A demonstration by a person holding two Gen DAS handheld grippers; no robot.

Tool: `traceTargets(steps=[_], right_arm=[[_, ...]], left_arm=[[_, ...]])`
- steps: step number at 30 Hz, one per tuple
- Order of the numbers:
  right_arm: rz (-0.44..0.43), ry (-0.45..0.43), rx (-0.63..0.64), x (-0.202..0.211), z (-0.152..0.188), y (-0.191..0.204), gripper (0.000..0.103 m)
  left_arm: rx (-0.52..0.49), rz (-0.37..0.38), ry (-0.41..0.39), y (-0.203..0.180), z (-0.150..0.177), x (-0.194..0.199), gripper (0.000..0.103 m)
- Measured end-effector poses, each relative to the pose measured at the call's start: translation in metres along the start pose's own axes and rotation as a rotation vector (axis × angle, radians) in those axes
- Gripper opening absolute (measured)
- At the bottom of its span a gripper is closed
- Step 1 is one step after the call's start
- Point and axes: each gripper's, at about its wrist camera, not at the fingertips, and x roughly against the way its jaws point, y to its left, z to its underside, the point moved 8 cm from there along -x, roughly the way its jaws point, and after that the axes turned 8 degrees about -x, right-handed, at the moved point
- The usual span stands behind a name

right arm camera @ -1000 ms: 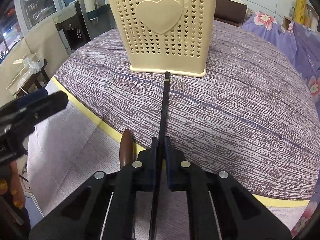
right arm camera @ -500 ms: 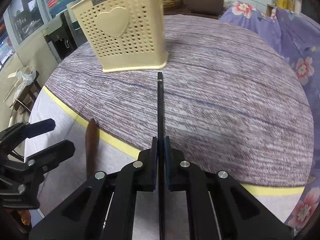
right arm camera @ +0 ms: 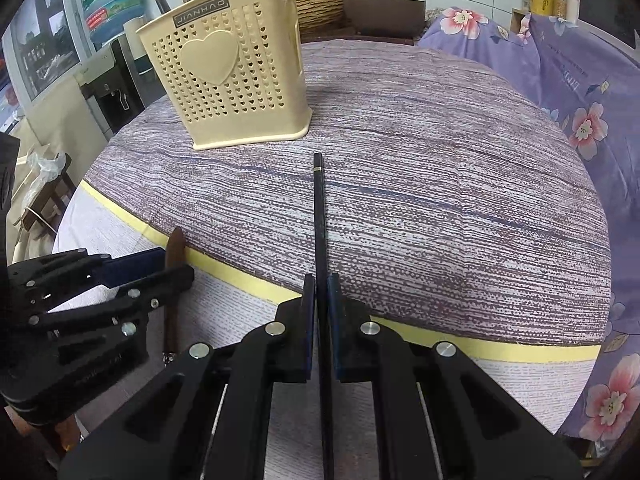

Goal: Organize utensils
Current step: 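Close the left gripper on the brown spoon while the right gripper grasps the black chopstick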

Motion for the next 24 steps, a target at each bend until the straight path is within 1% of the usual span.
traceTargets(steps=[2, 5, 8, 9, 10, 11, 12, 16, 19, 21, 24], right_arm=[[-0.003, 0.003, -0.003, 0.0, 0.0, -0.001, 0.008], [-0.008, 0.007, 0.001, -0.002, -0.001, 0.001, 0.008], [-0.019, 0.017, -0.001, -0.004, -0.004, 0.0, 0.01], [-0.024, 0.019, -0.003, -0.005, -0.005, 0.0, 0.013], [-0.029, 0.021, -0.002, -0.006, -0.008, 0.0, 0.021], [-0.029, 0.017, 0.003, -0.006, -0.01, 0.001, 0.027], [-0.027, 0.011, 0.008, -0.006, -0.012, 0.001, 0.035], [-0.037, 0.008, 0.044, -0.008, -0.022, 0.009, 0.036], [-0.034, 0.022, 0.068, -0.014, -0.028, 0.011, 0.036], [-0.037, 0.038, 0.079, -0.019, -0.032, 0.012, 0.036], [-0.034, 0.065, 0.088, -0.029, -0.038, 0.011, 0.036]], left_arm=[[0.0, 0.019, -0.001, 0.003, -0.002, 0.0, 0.026], [-0.014, 0.034, 0.006, 0.008, -0.007, -0.003, 0.019], [-0.019, 0.028, 0.013, 0.022, -0.014, -0.007, 0.016], [-0.022, 0.027, 0.02, 0.026, -0.015, -0.008, 0.016], [-0.011, 0.035, 0.025, 0.031, -0.017, -0.009, 0.016], [0.002, 0.038, 0.026, 0.034, -0.017, -0.009, 0.015], [0.013, 0.042, 0.026, 0.037, -0.018, -0.008, 0.015], [0.035, 0.041, 0.023, 0.041, -0.018, -0.004, 0.016], [0.032, 0.04, 0.023, 0.04, -0.017, -0.002, 0.022], [0.031, 0.035, 0.029, 0.039, -0.016, -0.003, 0.033], [0.028, 0.031, 0.034, 0.039, -0.016, -0.005, 0.038]])
